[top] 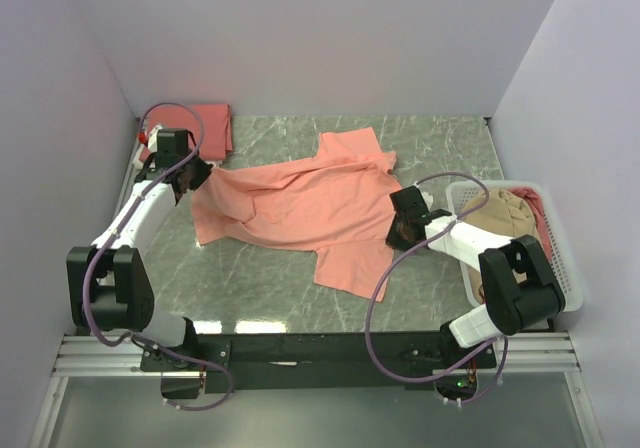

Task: Fold and stack the t-shirts
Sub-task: Flatten the tshirt out

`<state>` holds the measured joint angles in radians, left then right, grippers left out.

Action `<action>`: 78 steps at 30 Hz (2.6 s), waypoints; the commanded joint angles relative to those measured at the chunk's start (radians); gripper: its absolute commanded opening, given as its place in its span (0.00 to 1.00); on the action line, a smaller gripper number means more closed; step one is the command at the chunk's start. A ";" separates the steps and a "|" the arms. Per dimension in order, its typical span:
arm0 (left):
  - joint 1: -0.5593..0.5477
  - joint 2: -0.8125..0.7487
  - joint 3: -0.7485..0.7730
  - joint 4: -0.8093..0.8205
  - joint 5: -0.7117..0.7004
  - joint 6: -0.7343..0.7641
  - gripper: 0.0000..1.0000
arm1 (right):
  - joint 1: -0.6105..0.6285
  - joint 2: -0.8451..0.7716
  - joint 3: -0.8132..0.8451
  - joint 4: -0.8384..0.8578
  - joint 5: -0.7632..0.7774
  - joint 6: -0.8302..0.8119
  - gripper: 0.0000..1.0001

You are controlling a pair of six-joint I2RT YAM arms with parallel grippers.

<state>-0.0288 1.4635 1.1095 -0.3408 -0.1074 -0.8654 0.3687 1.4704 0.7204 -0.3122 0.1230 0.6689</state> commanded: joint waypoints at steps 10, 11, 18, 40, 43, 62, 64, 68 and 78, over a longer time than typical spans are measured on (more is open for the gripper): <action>0.004 0.182 0.122 0.080 0.098 0.055 0.01 | -0.151 -0.084 0.198 -0.134 0.135 -0.072 0.00; 0.004 0.195 0.137 0.080 0.115 0.057 0.01 | -0.154 -0.079 0.226 -0.139 0.127 -0.077 0.00; 0.001 0.141 0.136 0.014 0.077 0.049 0.56 | -0.155 -0.016 0.274 -0.146 0.102 -0.091 0.00; -0.040 -0.226 -0.460 -0.055 -0.173 -0.254 0.52 | -0.155 0.001 0.215 -0.074 0.035 -0.086 0.00; -0.104 -0.184 -0.456 -0.053 -0.187 -0.290 0.52 | -0.154 0.002 0.214 -0.070 0.024 -0.086 0.00; -0.154 0.040 -0.395 -0.066 -0.267 -0.368 0.42 | -0.155 -0.012 0.192 -0.050 0.009 -0.089 0.00; -0.157 0.050 -0.393 -0.061 -0.264 -0.369 0.34 | -0.154 -0.010 0.189 -0.051 0.007 -0.091 0.00; -0.157 0.066 -0.392 -0.047 -0.247 -0.350 0.03 | -0.155 -0.010 0.185 -0.050 0.004 -0.094 0.00; -0.126 -0.158 -0.232 -0.191 -0.314 -0.221 0.01 | -0.163 -0.076 0.215 -0.077 -0.055 -0.095 0.00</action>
<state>-0.1707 1.4158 0.7670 -0.4679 -0.3737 -1.1507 0.2123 1.4631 0.9108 -0.3901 0.1001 0.5823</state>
